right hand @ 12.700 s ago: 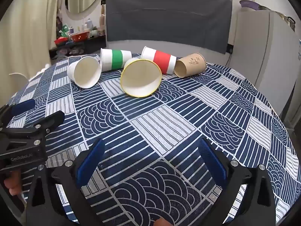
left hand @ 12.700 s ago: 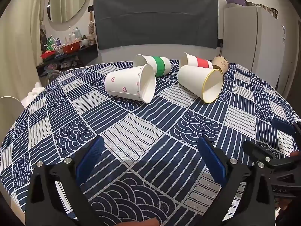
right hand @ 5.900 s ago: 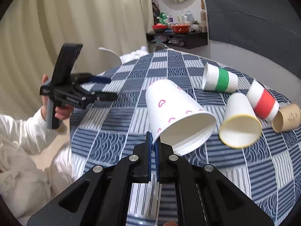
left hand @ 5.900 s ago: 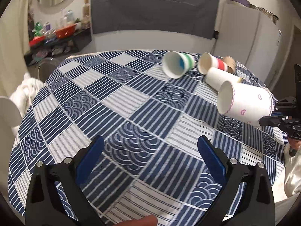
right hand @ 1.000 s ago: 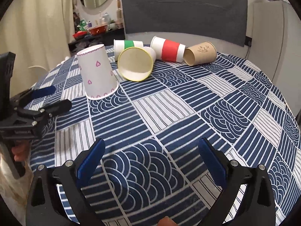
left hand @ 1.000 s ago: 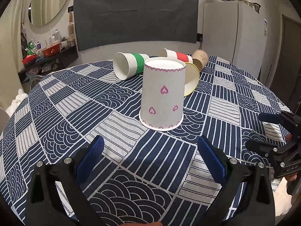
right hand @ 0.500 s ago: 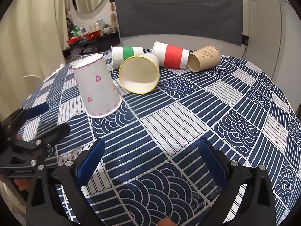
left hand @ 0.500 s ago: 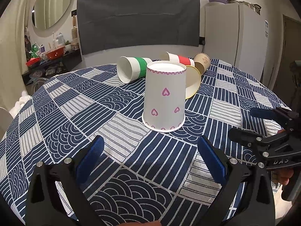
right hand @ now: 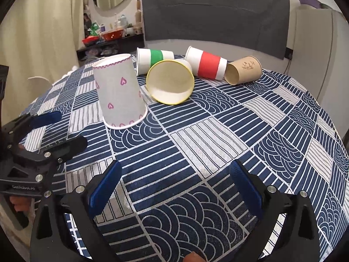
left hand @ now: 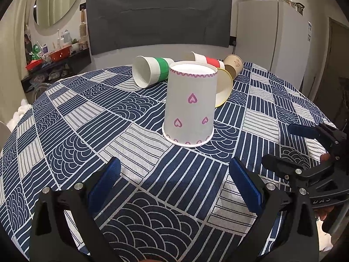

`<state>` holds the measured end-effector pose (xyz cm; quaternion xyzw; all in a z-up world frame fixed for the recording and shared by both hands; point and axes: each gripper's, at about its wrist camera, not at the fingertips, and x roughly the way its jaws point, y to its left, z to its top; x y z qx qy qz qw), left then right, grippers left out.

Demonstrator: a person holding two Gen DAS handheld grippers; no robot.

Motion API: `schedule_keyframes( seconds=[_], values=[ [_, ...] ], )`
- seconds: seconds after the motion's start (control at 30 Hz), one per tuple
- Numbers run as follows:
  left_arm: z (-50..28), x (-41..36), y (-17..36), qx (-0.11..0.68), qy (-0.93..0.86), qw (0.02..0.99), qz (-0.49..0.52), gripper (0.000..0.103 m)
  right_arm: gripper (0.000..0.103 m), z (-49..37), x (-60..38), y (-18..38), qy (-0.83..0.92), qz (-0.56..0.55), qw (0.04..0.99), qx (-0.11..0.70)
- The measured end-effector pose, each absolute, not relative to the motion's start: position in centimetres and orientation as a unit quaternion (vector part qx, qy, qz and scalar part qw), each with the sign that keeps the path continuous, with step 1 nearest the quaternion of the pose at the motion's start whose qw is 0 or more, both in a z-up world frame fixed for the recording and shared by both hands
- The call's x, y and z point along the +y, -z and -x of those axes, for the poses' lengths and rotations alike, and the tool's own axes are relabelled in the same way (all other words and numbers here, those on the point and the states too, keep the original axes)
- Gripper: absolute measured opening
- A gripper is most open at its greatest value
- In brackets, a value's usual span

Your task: Flip cup upside down

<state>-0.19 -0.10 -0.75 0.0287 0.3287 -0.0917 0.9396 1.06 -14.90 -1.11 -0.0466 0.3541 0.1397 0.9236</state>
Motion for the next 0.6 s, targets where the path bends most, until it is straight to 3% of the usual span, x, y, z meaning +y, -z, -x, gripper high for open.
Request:
schedule_keyframes(
  seconds=[0.6],
  values=[
    [0.04,-0.04,0.86,0.333,0.082,0.939,-0.028,0.097,0.095,-1.1,-15.49,1.16,-0.145,0.023,0.923,0.355]
  ],
)
